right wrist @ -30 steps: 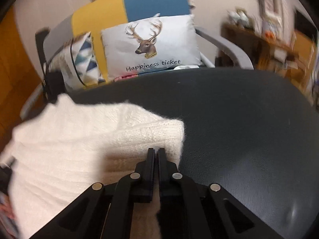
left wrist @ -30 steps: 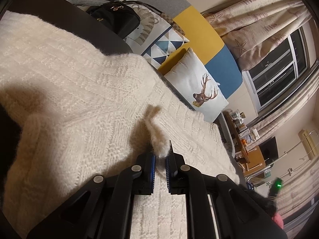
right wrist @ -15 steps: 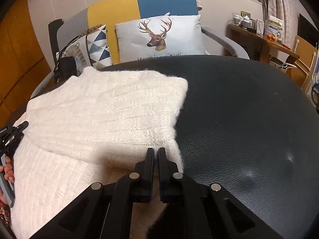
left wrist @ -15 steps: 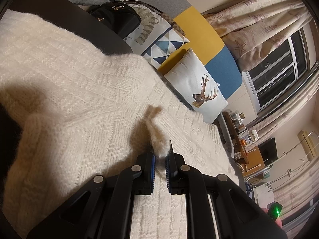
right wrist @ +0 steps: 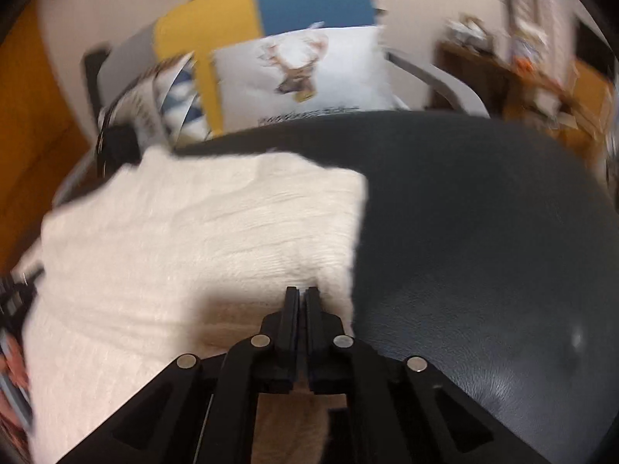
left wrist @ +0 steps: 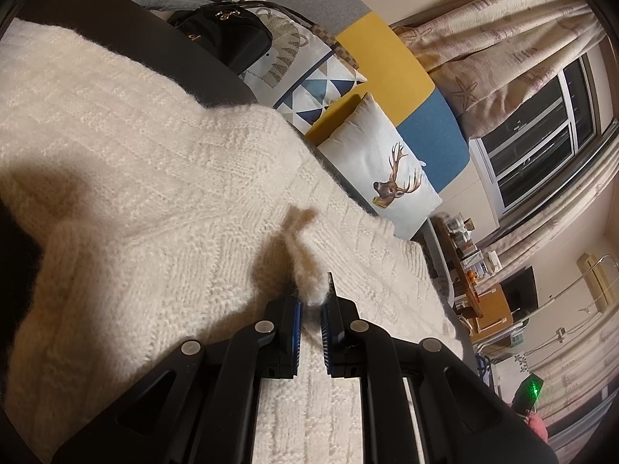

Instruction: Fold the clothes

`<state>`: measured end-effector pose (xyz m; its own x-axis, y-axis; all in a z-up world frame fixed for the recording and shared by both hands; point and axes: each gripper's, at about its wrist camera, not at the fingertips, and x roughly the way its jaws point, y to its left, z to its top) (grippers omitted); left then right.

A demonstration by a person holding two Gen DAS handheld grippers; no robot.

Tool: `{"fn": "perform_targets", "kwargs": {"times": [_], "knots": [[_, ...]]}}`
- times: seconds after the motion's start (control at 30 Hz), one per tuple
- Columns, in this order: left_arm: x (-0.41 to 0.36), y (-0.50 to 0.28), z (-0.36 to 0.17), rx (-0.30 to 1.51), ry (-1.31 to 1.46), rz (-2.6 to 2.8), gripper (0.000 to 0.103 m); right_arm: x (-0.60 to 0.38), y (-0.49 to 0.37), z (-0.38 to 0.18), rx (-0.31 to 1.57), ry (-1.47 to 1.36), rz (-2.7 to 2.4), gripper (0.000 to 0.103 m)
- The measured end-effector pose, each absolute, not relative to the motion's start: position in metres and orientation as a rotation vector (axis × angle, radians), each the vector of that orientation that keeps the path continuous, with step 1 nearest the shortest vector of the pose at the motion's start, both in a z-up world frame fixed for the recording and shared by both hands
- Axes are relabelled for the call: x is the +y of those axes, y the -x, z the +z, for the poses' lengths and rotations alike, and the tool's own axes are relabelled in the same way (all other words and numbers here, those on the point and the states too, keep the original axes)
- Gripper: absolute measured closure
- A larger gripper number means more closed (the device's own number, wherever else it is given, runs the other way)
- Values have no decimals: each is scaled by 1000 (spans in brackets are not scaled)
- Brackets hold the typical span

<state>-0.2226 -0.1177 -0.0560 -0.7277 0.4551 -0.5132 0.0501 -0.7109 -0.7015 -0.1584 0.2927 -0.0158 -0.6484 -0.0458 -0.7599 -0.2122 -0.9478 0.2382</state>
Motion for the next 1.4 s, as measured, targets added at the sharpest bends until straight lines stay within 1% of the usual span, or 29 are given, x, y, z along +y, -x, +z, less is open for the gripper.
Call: {"fn": "perform_targets", "kwargs": {"times": [0.1, 0.13, 0.23, 0.27, 0.47, 0.53, 0.63, 0.73, 0.77, 0.83, 0.87, 0.9, 0.93, 1.1, 1.17, 1.23, 1.37, 1.4], "knots": [[-118, 223, -56, -1060, 1020, 2503, 92, 300, 160, -10, 552, 1308, 2738, 103], [-118, 223, -56, -1059, 1020, 2503, 92, 299, 161, -4, 544, 1281, 2759, 99], [-118, 223, -56, -1058, 1022, 2504, 92, 292, 168, 18, 480, 1152, 2839, 98], [-118, 223, -56, -1059, 1021, 2503, 92, 287, 177, 21, 418, 1155, 2844, 98], [-118, 223, -56, -1061, 1018, 2502, 92, 289, 230, -6, 263, 1318, 2729, 99], [-118, 223, -56, -1061, 1017, 2500, 92, 300, 230, -14, 310, 1286, 2718, 103], [-118, 223, -56, -1060, 1018, 2498, 92, 317, 225, -20, 443, 1225, 2713, 103], [-119, 223, -56, -1065, 1016, 2492, 92, 321, 225, -16, 495, 1264, 2703, 103], [-119, 223, -56, -1065, 1016, 2492, 92, 321, 222, -10, 529, 1273, 2689, 99], [-118, 223, -55, -1072, 1015, 2488, 92, 317, 206, 4, 639, 1205, 2745, 91], [-118, 223, -55, -1073, 1016, 2488, 92, 309, 195, 10, 665, 1197, 2794, 91], [-118, 223, -54, -1073, 1016, 2487, 92, 299, 188, 11, 639, 1225, 2812, 91], [-118, 223, -54, -1076, 1017, 2485, 92, 288, 182, 10, 574, 1263, 2815, 91], [-118, 223, -52, -1073, 1042, 2486, 92, 249, 157, -13, 155, 1328, 2769, 91], [-117, 220, -44, -1012, 1103, 2509, 92, 247, 154, -18, 126, 1303, 2769, 92], [-118, 207, -31, -970, 1099, 2586, 88, 250, 154, -20, 162, 1291, 2770, 92], [-118, 177, 3, -1009, 888, 2730, 88, 253, 156, -21, 195, 1279, 2775, 92], [-110, 179, 8, -985, 878, 2719, 88, 253, 156, -21, 194, 1277, 2776, 92]]}}
